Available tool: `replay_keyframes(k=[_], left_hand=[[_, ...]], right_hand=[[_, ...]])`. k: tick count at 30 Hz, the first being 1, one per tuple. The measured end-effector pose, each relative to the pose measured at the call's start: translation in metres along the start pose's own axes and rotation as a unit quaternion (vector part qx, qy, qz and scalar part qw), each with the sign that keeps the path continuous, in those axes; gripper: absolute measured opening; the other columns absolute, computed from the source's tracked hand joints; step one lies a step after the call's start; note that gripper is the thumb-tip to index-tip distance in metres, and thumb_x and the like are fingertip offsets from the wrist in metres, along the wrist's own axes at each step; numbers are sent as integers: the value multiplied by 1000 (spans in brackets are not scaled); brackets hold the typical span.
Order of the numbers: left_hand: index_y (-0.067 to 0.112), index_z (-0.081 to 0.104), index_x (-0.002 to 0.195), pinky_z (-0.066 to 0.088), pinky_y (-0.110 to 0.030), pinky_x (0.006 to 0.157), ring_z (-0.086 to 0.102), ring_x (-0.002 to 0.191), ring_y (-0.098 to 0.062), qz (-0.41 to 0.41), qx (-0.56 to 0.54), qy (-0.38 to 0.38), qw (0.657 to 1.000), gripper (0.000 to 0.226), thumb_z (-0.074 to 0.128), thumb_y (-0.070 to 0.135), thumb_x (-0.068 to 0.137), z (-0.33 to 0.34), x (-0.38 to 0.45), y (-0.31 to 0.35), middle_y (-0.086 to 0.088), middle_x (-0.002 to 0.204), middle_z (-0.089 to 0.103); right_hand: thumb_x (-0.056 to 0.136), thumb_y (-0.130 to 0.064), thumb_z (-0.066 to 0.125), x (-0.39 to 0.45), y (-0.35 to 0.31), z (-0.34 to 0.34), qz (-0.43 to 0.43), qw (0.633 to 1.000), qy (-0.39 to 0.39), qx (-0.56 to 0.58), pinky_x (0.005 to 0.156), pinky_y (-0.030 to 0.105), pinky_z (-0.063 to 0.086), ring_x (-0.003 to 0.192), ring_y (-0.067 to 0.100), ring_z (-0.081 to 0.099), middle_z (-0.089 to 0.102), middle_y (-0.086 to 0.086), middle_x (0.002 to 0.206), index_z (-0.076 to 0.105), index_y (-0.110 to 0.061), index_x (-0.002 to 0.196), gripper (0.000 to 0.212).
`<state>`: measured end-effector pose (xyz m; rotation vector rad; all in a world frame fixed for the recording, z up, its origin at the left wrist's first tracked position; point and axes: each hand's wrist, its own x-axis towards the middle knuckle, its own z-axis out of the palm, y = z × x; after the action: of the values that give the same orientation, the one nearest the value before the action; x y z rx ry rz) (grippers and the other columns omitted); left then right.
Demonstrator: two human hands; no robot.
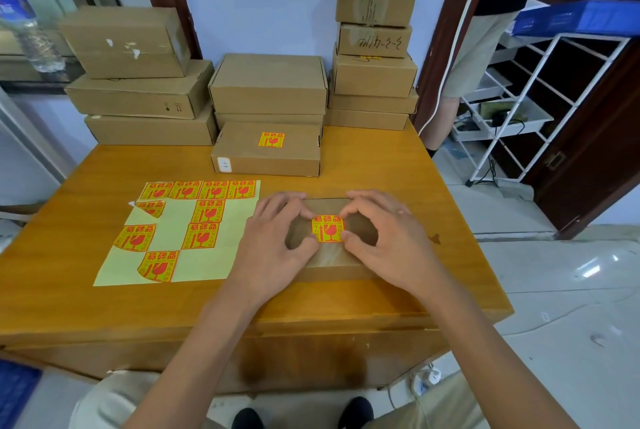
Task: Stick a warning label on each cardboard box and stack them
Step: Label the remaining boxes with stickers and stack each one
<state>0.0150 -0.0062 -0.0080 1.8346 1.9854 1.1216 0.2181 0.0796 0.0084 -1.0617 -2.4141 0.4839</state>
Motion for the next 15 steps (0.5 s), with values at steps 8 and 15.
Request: replay_keyframes(k=[8, 15], left_hand=[[35, 58, 108, 38, -37, 109, 34, 133, -2, 0, 10, -8, 1000, 38, 48, 57, 79, 0, 0, 0, 21, 139, 47], [37, 52, 119, 35, -36, 109, 32, 134, -2, 12, 33, -18, 999, 35, 50, 48, 87, -1, -1, -4, 20, 142, 46]], right_hand=[[88, -59, 55, 1, 0, -1, -4, 1000, -7, 1, 105, 34, 30, 135, 10, 46, 52, -19, 143, 62, -43, 112, 30], [94, -46, 59, -1, -2, -6, -3, 1000, -4, 25, 108, 35, 31, 130, 2, 43, 53, -19, 142, 60, -41, 116, 23]])
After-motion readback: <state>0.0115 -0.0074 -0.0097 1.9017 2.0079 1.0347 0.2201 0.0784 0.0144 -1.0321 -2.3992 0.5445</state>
